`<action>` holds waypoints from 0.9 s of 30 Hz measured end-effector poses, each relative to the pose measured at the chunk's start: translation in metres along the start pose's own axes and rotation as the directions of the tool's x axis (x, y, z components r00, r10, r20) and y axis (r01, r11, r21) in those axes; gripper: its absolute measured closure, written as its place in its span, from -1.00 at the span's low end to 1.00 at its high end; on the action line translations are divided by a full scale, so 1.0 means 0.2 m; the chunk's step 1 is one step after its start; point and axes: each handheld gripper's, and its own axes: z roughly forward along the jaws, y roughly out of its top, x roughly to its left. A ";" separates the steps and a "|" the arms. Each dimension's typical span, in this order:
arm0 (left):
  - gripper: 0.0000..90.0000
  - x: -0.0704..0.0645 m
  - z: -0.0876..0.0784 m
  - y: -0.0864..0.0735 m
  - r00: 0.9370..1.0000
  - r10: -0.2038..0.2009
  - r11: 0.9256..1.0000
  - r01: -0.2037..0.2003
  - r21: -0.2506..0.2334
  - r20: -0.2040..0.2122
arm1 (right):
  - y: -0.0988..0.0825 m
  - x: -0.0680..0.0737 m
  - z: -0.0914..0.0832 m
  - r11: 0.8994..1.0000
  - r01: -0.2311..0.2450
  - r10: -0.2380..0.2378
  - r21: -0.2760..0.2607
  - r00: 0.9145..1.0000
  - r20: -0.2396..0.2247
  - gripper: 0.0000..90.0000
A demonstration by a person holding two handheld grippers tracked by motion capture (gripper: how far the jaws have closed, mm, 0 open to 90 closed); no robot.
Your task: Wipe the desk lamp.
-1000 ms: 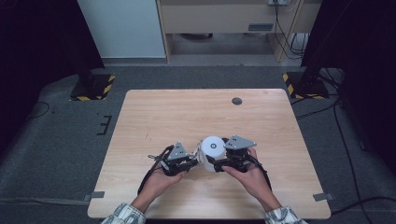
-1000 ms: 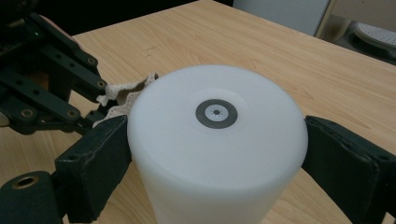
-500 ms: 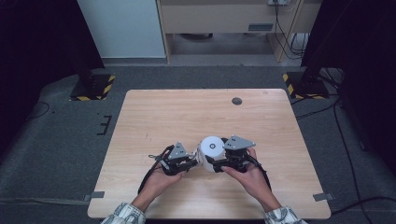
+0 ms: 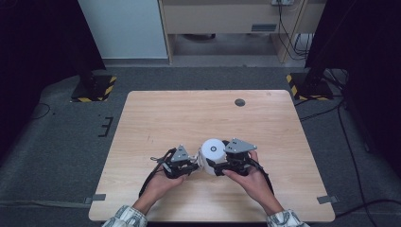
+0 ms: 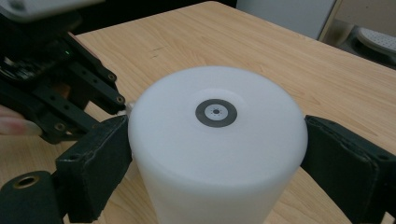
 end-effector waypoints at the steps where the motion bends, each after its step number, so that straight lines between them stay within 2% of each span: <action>1: 0.72 0.00 0.00 0.00 1.000 -0.004 1.000 0.004 0.001 0.001 | 0.00 0.00 0.00 1.000 0.001 -0.001 0.001 1.000 -0.002 -0.77; 8: 0.72 -0.02 -0.06 0.03 1.000 -0.003 0.999 0.004 -0.054 0.014 | 0.00 -0.01 0.00 1.000 -0.006 0.006 0.006 1.000 0.003 -0.78; 16: 0.72 -0.06 -0.15 0.06 0.999 -0.002 0.992 0.006 -0.128 0.032 | -0.01 -0.01 0.00 1.000 -0.014 0.014 0.009 1.000 0.003 -0.78; 22: 0.72 -0.09 -0.15 0.06 0.999 0.019 0.993 -0.015 -0.116 0.034 | -0.01 -0.02 0.00 1.000 -0.015 0.015 0.015 1.000 0.001 -0.78; 27: 0.72 -0.06 -0.15 0.04 1.000 -0.003 0.994 0.005 -0.112 0.017 | 0.01 -0.04 -0.02 1.000 -0.001 0.001 0.018 1.000 -0.018 -0.85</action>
